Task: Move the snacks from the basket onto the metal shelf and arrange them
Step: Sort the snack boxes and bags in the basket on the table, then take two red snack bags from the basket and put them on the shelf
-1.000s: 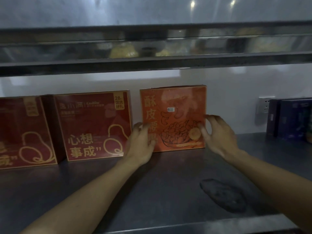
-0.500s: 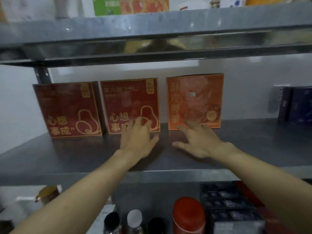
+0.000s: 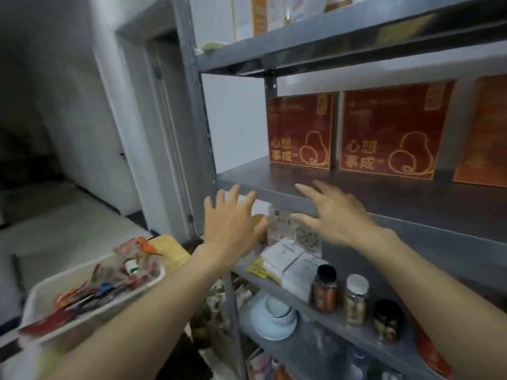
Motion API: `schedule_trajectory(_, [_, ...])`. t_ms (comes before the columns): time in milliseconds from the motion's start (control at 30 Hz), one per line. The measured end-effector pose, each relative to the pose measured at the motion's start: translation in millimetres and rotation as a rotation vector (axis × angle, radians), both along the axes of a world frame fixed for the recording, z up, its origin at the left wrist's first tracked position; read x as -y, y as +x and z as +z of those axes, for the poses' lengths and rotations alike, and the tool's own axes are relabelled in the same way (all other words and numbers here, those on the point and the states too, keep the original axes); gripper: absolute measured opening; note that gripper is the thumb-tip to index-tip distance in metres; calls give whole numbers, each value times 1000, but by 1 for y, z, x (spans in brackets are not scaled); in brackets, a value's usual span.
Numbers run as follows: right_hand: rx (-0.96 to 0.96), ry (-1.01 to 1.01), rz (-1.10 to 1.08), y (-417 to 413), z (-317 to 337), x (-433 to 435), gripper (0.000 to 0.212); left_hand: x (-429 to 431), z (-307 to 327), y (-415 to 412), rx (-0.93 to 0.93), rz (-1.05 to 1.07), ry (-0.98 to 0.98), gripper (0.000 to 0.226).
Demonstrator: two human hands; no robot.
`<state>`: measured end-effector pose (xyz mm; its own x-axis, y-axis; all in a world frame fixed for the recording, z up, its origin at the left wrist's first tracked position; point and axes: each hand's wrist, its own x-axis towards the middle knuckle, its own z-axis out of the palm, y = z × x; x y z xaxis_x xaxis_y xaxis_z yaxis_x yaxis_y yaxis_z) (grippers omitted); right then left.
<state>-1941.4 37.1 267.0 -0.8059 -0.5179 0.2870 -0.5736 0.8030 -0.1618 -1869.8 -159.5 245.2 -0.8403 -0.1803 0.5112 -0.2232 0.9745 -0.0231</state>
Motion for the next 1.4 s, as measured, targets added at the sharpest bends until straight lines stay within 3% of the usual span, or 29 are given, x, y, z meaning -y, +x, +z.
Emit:
schedule_trajectory(267, [67, -102, 283, 74, -46, 182, 71, 143, -45, 117, -76, 262, 97, 64])
schedule_trajectory(633, [252, -168, 537, 138, -129, 402, 67, 325, -121, 217, -63, 388, 222, 57])
schedule_trajectory(1100, [505, -106, 741, 65, -214, 614, 64, 509, -213, 170, -26, 477, 471, 54])
schedule_trajectory(1400, [638, 9, 823, 20, -250, 724, 58, 598, -252, 135, 108, 582, 585, 60])
